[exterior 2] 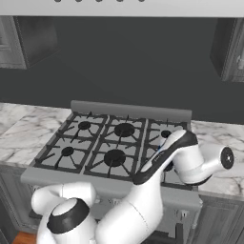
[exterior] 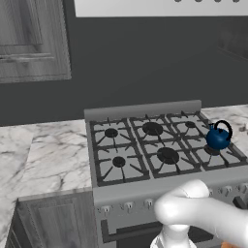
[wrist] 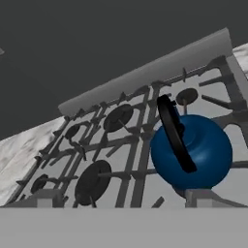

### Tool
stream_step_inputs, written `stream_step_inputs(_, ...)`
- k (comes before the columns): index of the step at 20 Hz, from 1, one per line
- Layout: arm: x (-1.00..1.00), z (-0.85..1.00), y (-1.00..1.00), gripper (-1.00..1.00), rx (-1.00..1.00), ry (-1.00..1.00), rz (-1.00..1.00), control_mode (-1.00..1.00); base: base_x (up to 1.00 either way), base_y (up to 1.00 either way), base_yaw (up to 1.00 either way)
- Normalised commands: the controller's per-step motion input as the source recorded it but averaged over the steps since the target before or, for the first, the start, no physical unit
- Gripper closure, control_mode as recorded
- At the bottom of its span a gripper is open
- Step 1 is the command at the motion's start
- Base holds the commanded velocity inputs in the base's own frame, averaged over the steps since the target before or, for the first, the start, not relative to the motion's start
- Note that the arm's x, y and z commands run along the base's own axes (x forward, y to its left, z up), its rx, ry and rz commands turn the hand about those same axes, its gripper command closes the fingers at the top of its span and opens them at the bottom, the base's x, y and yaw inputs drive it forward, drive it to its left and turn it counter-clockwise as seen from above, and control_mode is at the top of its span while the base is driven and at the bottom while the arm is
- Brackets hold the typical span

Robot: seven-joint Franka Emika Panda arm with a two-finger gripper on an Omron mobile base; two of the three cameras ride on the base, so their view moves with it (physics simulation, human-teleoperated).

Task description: The kettle is done boiling. Turn off the stove, then wait for 300 timesteps before moving the kettle to the dining table.

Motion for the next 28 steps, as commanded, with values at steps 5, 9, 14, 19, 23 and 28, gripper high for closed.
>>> stream_step_inputs(5, 0.21, 0.0, 0.0, -1.0, -0.17, 0.01, -0.03, -1.0, 0.0, 0.0, 0.0)
stream_step_inputs(9, 0.19, -0.08, 0.0, -1.0, -0.17, 0.05, -0.03, -1.0, 0.0, 0.0, 0.0)
stream_step_inputs(14, 0.2, -0.08, 0.0, -1.0, -0.16, 0.06, -0.02, -1.0, 0.0, 0.0, 0.0)
stream_step_inputs(19, 0.18, -0.07, 0.0, -1.0, -0.12, 0.03, -0.03, -1.0, 0.0, 0.0, 0.0)
stream_step_inputs(23, 0.14, -0.12, 0.0, -1.0, -0.1, 0.03, -0.03, -1.0, 0.0, 0.0, 0.0)
stream_step_inputs(28, 0.11, -0.08, 0.0, -1.0, -0.08, 0.03, -0.02, -1.0, 0.0, 0.0, 0.0)
